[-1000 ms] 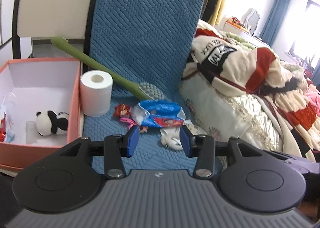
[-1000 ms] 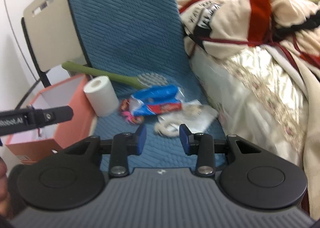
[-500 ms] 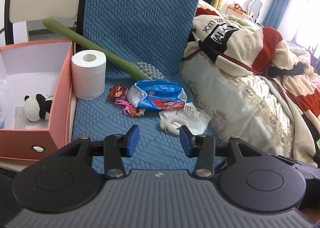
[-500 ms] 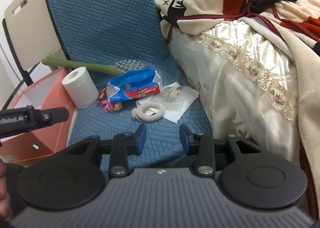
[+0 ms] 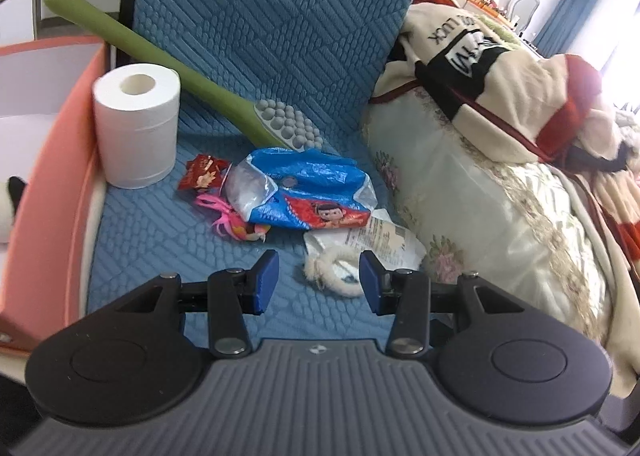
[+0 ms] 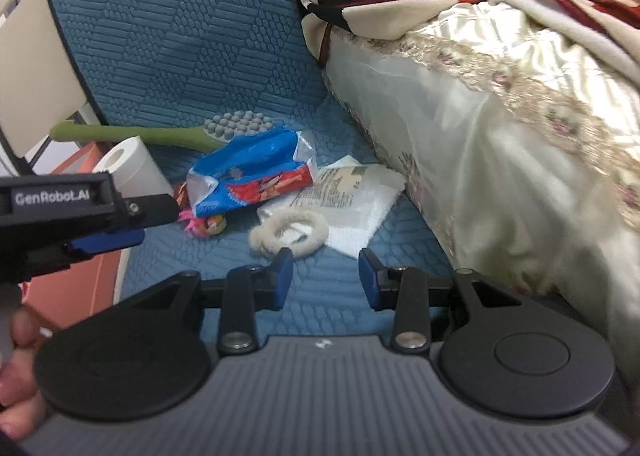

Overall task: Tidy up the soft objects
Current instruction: 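Lower the left tool and close it on the blue plastic snack bag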

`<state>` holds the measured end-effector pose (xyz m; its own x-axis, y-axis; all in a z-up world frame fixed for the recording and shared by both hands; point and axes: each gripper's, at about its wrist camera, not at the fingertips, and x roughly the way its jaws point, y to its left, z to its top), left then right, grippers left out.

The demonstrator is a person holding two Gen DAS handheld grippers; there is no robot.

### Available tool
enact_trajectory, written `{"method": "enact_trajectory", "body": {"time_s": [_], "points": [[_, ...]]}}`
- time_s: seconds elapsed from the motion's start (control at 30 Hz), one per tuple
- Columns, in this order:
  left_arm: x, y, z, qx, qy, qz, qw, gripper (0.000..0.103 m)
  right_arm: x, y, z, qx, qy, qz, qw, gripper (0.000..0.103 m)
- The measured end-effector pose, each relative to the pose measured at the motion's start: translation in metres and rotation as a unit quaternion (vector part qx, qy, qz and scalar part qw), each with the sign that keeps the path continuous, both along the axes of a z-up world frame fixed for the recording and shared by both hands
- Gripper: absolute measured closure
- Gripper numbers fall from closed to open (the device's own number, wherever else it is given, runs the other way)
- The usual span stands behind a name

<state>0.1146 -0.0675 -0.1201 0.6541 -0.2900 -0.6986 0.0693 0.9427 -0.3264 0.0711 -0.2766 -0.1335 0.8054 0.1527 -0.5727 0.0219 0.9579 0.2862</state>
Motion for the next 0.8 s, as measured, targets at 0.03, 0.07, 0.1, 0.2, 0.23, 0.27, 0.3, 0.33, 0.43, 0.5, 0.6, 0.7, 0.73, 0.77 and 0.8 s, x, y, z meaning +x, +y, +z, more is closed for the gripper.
{"method": "enact_trajectory", "body": {"time_s": [0.03,0.07,0.1,0.2,0.23,0.27,0.3,0.33,0.43,0.5,0.6,0.7,0.73,0.77,0.8], "points": [[0.007,-0.001,-0.002,-0.002,0.001,0.0,1.0,0.053,0.006,0.001,-0.002,0.0,0.002,-0.002,1.0,0.063],[0.015,-0.002,-0.003,-0.003,0.003,0.003,1.0,0.053,0.013,0.002,-0.004,0.001,0.005,-0.004,1.0,0.063],[0.022,-0.002,-0.005,-0.003,0.005,0.005,1.0,0.053,0.019,0.003,-0.006,0.002,0.006,-0.002,1.0,0.063],[0.044,-0.004,-0.015,-0.006,0.015,0.009,0.9998,0.053,0.034,0.008,-0.013,-0.001,0.013,0.006,1.0,0.063],[0.051,-0.004,-0.019,-0.008,0.019,0.011,0.9997,0.053,0.04,0.01,-0.016,0.0,0.019,0.012,1.0,0.063],[0.058,-0.003,-0.024,-0.008,0.026,0.013,0.9995,0.053,0.044,0.011,-0.018,0.003,0.022,0.017,1.0,0.063],[0.065,-0.002,-0.029,-0.009,0.032,0.016,0.9993,0.053,0.048,0.012,-0.02,0.007,0.024,0.022,0.999,0.063],[0.072,0.0,-0.034,-0.011,0.039,0.02,0.999,0.053,0.053,0.013,-0.022,0.01,0.026,0.028,0.999,0.063],[0.087,0.007,-0.046,-0.017,0.047,0.037,0.9981,0.044,0.069,0.017,-0.028,0.01,0.037,0.037,0.999,0.059],[0.093,0.011,-0.051,-0.006,0.048,0.049,0.9976,0.039,0.077,0.021,-0.032,0.009,0.044,0.042,0.998,0.048],[0.101,0.014,-0.055,0.016,0.04,0.051,0.9978,0.039,0.085,0.032,-0.034,-0.008,0.043,0.058,0.997,0.047],[0.109,0.015,-0.061,0.032,0.038,0.051,0.9975,0.039,0.089,0.046,-0.034,-0.057,0.033,0.06,0.996,0.046],[0.112,0.016,-0.064,0.032,0.04,0.05,0.9974,0.039,0.091,0.05,-0.034,-0.077,0.029,0.058,0.995,0.045],[0.114,0.016,-0.067,0.031,0.041,0.049,0.9975,0.038,0.092,0.054,-0.034,-0.095,0.025,0.059,0.993,0.04],[0.117,0.017,-0.07,0.029,0.043,0.048,0.9975,0.038,0.093,0.056,-0.035,-0.101,0.022,0.062,0.993,0.029]]}}
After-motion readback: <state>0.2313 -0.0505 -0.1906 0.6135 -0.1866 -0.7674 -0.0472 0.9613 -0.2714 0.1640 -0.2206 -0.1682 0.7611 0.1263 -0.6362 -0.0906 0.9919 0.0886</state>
